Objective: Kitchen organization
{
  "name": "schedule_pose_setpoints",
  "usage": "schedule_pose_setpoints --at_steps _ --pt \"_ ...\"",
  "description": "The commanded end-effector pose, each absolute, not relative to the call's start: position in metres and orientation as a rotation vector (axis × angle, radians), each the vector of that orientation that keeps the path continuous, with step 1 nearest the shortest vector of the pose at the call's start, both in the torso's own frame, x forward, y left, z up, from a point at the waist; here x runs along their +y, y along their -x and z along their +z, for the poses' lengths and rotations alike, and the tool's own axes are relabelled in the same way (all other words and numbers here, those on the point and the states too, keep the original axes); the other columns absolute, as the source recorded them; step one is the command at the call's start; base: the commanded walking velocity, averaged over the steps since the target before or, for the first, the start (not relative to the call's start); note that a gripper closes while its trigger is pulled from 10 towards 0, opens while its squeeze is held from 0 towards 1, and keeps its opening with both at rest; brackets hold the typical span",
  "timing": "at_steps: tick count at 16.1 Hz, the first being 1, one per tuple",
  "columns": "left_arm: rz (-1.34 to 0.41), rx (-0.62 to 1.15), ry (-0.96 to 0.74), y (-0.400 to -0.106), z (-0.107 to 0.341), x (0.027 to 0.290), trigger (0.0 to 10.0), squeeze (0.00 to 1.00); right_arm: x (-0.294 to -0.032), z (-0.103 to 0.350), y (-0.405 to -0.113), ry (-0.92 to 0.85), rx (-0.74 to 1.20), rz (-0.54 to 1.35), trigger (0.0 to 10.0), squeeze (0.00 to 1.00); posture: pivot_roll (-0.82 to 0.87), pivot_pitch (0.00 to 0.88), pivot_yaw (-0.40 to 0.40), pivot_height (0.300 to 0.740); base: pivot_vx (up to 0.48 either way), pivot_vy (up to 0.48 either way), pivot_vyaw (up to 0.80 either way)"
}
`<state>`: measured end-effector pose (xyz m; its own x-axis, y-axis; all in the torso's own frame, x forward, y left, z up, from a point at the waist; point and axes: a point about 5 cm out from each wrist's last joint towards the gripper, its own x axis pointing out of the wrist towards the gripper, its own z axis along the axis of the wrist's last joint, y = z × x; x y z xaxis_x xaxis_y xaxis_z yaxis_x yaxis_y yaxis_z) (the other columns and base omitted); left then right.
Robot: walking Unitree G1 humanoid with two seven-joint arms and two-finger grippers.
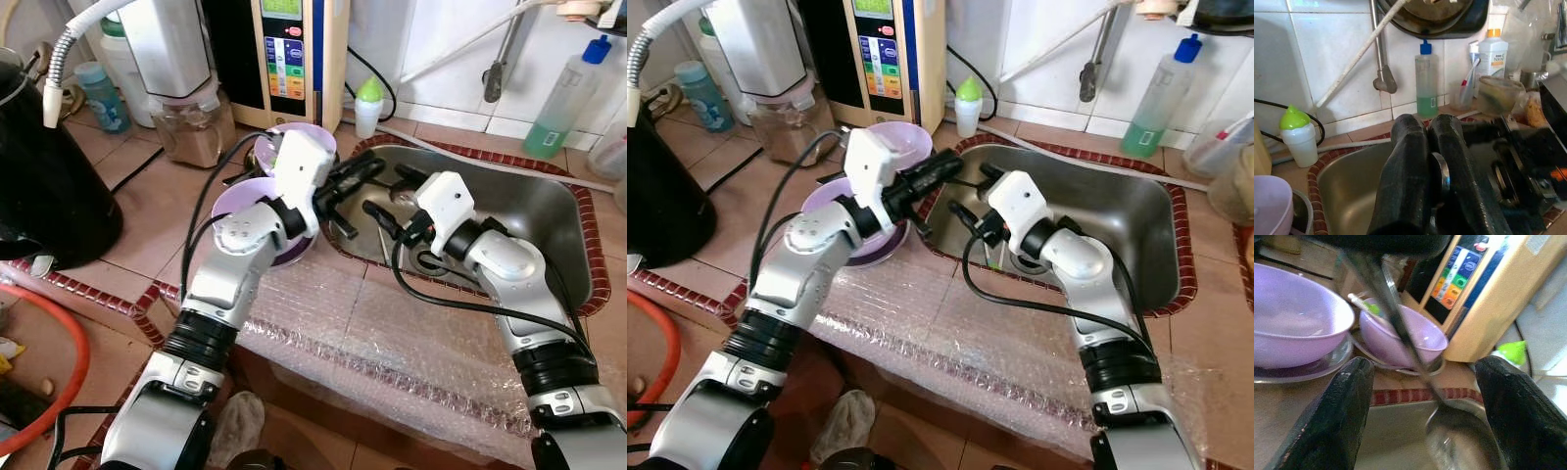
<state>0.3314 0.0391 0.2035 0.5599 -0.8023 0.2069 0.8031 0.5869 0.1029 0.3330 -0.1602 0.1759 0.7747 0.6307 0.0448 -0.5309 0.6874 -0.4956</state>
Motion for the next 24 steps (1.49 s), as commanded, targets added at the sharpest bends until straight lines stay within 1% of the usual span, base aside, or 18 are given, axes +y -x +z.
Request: schedule_pose_setpoints --at_steps 1,2,4,6,7,8,9,11,17,19,23,24 --pt "-0.948 -0.241 -0.018 -0.331 0.202 0.039 0.0 0.00 -0.157 0.183 -0.335 0.491 -0.254 0.640 10.0 0.00 -0.01 0.000 0.087 0.740 0.000 0.000 0.00" --pt "-0.943 -0.240 -0.019 -0.331 0.201 0.038 0.0 0.00 -0.156 0.183 -0.336 0.472 -0.259 0.636 0.0 0.00 -0.01 0.000 0.087 0.740 0.000 0.000 0.00" --pt "-0.937 -0.240 -0.017 -0.332 0.201 0.037 0.0 0.00 -0.151 0.185 -0.336 0.428 -0.261 0.647 0.0 0.00 -0.01 0.000 0.087 0.740 0.000 0.000 0.00" --pt "-0.938 -0.240 -0.016 -0.331 0.200 0.036 0.0 0.00 -0.151 0.185 -0.338 0.420 -0.255 0.637 0.0 0.00 -0.01 0.000 0.086 0.740 0.000 0.000 0.00" --pt "-0.941 -0.235 -0.018 -0.331 0.198 0.036 0.0 0.00 -0.151 0.192 -0.340 0.317 -0.264 0.626 0.0 0.00 -0.01 0.000 0.085 0.740 0.000 0.000 0.00" --pt "-0.941 -0.234 -0.019 -0.330 0.197 0.036 0.0 0.00 -0.151 0.193 -0.340 0.304 -0.264 0.627 0.0 0.00 -0.01 0.000 0.084 0.740 0.000 0.000 0.00" --pt "-0.939 -0.233 -0.020 -0.330 0.196 0.036 0.0 0.00 -0.154 0.191 -0.341 0.350 -0.249 0.633 0.0 0.00 -0.01 0.000 0.083 0.740 0.000 0.000 0.00" --pt "-0.938 -0.232 -0.019 -0.330 0.196 0.036 0.0 0.00 -0.154 0.187 -0.341 0.350 -0.228 0.642 0.0 0.00 -0.01 0.000 0.083 0.740 0.000 0.000 0.00" --pt "-0.956 -0.226 -0.015 -0.329 0.194 0.032 0.0 0.00 -0.141 0.171 -0.337 0.401 -0.157 0.731 0.0 0.00 -0.01 0.000 0.084 0.740 0.000 0.000 0.00" --pt "-0.963 -0.222 -0.018 -0.328 0.193 0.031 0.0 0.00 -0.140 0.168 -0.337 0.414 -0.148 0.737 0.0 0.00 -0.01 0.000 0.083 0.740 0.000 0.000 0.00" --pt "-0.971 -0.216 -0.027 -0.326 0.190 0.030 0.0 0.00 -0.145 0.161 -0.339 0.483 -0.113 0.711 0.0 0.00 -0.01 0.000 0.076 0.740 0.000 0.000 0.00" --pt "-0.976 -0.215 -0.031 -0.325 0.188 0.029 0.0 0.00 -0.148 0.159 -0.343 0.491 -0.100 0.672 0.0 0.00 -0.01 0.000 0.073 0.740 0.000 0.000 0.00"
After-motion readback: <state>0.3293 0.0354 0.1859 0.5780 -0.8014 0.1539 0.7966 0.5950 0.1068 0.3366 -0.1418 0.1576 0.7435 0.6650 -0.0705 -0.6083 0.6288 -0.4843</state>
